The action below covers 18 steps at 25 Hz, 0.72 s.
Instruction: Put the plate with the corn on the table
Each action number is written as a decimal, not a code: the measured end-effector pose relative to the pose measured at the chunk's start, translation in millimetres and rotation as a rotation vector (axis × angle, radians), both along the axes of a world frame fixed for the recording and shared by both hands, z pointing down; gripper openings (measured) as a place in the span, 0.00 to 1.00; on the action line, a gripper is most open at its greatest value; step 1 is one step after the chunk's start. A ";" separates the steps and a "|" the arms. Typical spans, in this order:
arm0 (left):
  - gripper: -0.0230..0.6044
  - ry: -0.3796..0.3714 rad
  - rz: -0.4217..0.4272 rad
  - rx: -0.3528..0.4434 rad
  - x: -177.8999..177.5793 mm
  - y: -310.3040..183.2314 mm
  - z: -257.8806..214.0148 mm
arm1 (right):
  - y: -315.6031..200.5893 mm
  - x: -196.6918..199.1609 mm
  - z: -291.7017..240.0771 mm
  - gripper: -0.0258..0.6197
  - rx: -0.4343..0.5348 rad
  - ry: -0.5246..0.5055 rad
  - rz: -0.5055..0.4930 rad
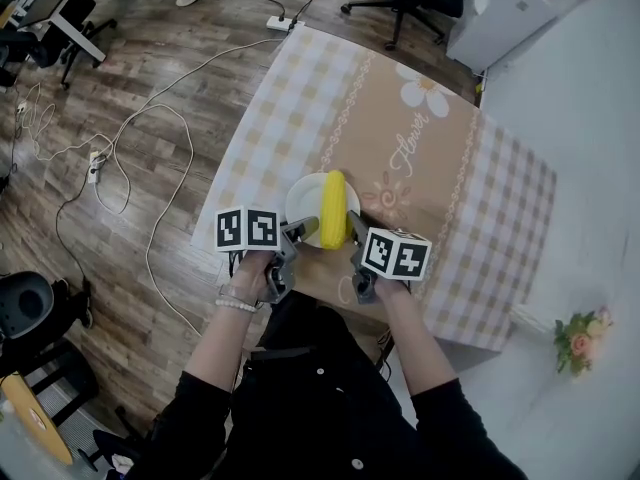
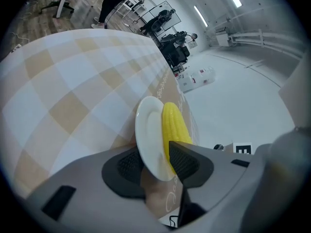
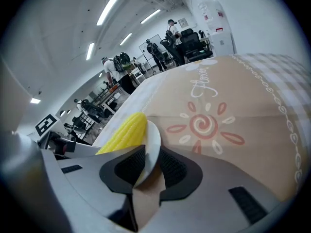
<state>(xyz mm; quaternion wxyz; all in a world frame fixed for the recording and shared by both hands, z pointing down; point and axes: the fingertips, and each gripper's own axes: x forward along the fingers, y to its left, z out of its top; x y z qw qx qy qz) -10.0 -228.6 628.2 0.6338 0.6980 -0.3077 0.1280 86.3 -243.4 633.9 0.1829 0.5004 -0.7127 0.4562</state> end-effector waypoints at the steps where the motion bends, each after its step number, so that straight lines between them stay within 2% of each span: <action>1: 0.27 -0.003 0.007 0.000 -0.4 2.0 -0.2 | 0.5 -0.2 0.1 0.23 0.002 0.013 -0.008; 14: 0.27 -0.003 0.052 -0.010 -1.6 14.7 -12.7 | -8.5 4.5 -12.8 0.22 0.038 0.118 -0.090; 18: 0.27 -0.022 0.073 0.000 -5.5 21.9 -1.1 | -7.9 1.8 -1.4 0.22 0.048 0.136 -0.107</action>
